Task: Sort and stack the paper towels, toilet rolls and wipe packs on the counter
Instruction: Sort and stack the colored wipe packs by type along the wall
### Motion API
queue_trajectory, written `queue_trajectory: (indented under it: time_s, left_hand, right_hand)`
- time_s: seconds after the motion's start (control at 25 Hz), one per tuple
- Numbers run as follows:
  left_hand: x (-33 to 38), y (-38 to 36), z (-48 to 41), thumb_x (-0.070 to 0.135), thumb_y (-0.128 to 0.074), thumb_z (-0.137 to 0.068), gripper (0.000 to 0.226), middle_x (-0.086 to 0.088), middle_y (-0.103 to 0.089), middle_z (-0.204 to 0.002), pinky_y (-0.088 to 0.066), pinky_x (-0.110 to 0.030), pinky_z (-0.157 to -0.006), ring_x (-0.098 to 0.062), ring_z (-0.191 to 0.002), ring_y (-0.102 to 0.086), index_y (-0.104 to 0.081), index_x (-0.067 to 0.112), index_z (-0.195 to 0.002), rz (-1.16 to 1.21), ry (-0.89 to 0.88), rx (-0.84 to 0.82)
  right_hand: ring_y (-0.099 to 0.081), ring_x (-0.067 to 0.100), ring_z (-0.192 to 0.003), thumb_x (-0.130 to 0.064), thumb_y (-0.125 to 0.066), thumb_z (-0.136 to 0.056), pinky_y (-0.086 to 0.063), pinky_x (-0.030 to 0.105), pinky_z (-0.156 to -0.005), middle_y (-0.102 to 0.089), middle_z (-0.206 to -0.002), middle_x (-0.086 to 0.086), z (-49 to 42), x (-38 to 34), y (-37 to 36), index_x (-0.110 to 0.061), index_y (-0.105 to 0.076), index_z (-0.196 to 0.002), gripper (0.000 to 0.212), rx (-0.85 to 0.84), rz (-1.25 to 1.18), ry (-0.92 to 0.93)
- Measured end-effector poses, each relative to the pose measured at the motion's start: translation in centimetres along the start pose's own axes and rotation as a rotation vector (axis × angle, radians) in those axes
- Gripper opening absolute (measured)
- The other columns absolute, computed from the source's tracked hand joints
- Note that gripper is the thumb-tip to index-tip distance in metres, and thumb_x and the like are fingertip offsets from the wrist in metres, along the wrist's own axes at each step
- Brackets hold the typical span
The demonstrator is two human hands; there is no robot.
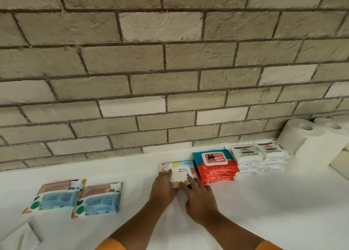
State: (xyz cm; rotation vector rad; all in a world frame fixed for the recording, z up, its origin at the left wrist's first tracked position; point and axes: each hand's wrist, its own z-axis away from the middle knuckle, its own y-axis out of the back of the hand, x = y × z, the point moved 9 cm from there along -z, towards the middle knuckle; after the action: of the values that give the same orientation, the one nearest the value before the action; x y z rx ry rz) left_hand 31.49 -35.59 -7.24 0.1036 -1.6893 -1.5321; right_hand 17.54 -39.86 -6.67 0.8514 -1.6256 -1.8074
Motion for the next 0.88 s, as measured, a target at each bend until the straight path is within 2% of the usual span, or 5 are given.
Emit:
queue_trajectory:
  time_s: [0.32, 0.44, 0.6, 0.76, 0.88]
  left_hand:
    - [0.0, 0.0, 0.7, 0.04, -0.067, -0.092, 0.088, -0.004, -0.018, -0.167, -0.032, -0.032, -0.116, -0.025, -0.151, -0.025, -0.014, 0.021, -0.16, 0.006, -0.035, -0.098]
    - [-0.4, 2.0, 3.8, 0.033, -0.068, -0.093, 0.071, 0.003, -0.044, -0.153, -0.043, -0.027, -0.107, -0.02, -0.136, -0.047, -0.034, 0.02, -0.153, 0.27, 0.009, -0.047]
    - [-3.4, 5.2, 8.2, 0.023, -0.071, -0.088, 0.033, 0.004, -0.07, -0.119, -0.049, -0.019, -0.093, -0.014, -0.106, -0.064, -0.069, 0.017, -0.12, 0.311, -0.047, 0.147]
    - [-9.0, 8.5, 10.5, -0.002, -0.066, -0.076, 0.047, -0.001, -0.07, -0.118, -0.049, -0.03, -0.101, -0.022, -0.114, -0.063, -0.071, 0.016, -0.119, 0.187, 0.027, 0.29]
    - [-12.9, 11.9, 10.2, 0.001, -0.067, -0.06, 0.072, -0.007, -0.064, -0.128, -0.048, -0.044, -0.105, -0.031, -0.123, -0.055, -0.063, 0.016, -0.13, -0.105, 0.027, 0.305]
  right_hand:
    - [-0.015, 0.034, -0.156, -0.033, -0.056, -0.098, -0.033, 0.053, -0.118, -0.019, -0.17, 0.005, -0.3, -0.8, 1.0, -0.033, -0.031, -0.155, 0.062, -0.057, -0.054, -0.013]
    - [-0.006, 0.041, -0.156, -0.035, -0.051, -0.098, -0.028, 0.059, -0.118, -0.013, -0.17, 0.007, -0.1, -1.6, 0.8, -0.033, -0.026, -0.156, 0.063, -0.142, -0.052, -0.099]
    - [-0.028, 0.033, -0.146, -0.033, -0.05, -0.093, -0.037, 0.051, -0.111, -0.036, -0.156, 0.007, 0.7, -4.8, 1.8, -0.026, -0.039, -0.147, 0.055, -0.076, -0.167, -0.18]
    - [-0.042, 0.025, -0.134, -0.037, -0.049, -0.094, -0.043, 0.043, -0.106, -0.048, -0.146, -0.002, 2.2, -8.1, 1.3, -0.03, -0.05, -0.141, 0.047, -0.049, -0.302, -0.147]
    - [-0.045, 0.022, -0.129, -0.038, -0.049, -0.095, -0.043, 0.04, -0.106, -0.053, -0.138, -0.004, 3.2, -9.9, 0.8, -0.031, -0.055, -0.135, 0.041, -0.117, -0.392, -0.109]
